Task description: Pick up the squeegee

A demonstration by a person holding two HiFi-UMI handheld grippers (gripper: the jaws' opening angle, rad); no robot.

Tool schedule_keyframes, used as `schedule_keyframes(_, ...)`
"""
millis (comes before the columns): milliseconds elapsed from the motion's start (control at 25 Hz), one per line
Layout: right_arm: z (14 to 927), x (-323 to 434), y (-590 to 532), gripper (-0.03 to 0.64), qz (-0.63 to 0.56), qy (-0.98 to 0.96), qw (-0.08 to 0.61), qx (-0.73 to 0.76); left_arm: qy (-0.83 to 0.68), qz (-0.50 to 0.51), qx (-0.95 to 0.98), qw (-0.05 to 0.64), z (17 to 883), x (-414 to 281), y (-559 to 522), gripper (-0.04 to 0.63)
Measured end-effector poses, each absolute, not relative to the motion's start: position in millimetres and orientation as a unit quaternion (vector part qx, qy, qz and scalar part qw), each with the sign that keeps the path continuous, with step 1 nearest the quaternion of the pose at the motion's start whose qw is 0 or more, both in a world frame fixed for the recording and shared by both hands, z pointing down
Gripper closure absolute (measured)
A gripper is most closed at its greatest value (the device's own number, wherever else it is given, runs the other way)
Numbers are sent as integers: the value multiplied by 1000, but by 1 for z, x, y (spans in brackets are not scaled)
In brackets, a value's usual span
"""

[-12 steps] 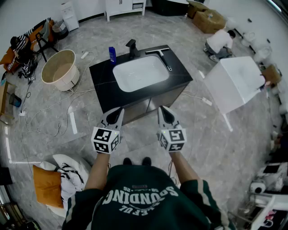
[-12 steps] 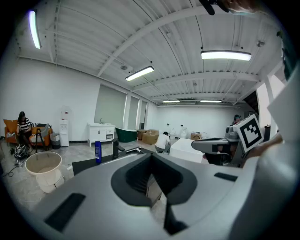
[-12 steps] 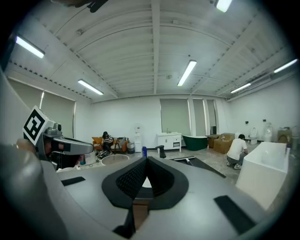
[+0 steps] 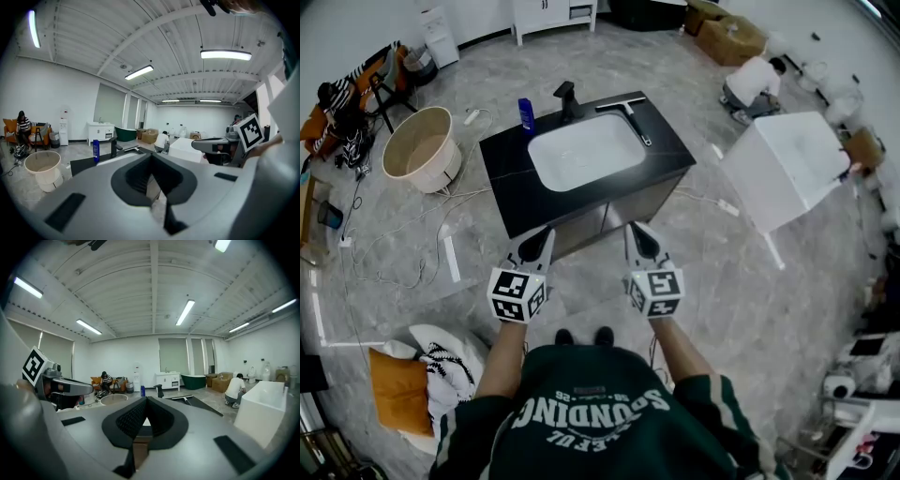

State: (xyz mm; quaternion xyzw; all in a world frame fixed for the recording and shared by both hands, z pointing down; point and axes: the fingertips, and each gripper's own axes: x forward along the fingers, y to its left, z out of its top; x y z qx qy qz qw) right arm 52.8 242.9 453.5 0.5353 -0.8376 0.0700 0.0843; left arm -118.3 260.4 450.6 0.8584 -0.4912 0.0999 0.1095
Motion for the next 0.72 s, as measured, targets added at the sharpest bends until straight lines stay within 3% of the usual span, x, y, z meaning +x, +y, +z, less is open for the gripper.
schedule_keyframes(720, 466, 103, 245, 615, 86, -852, 91, 509, -496, 110, 855, 106, 457, -54, 255, 593)
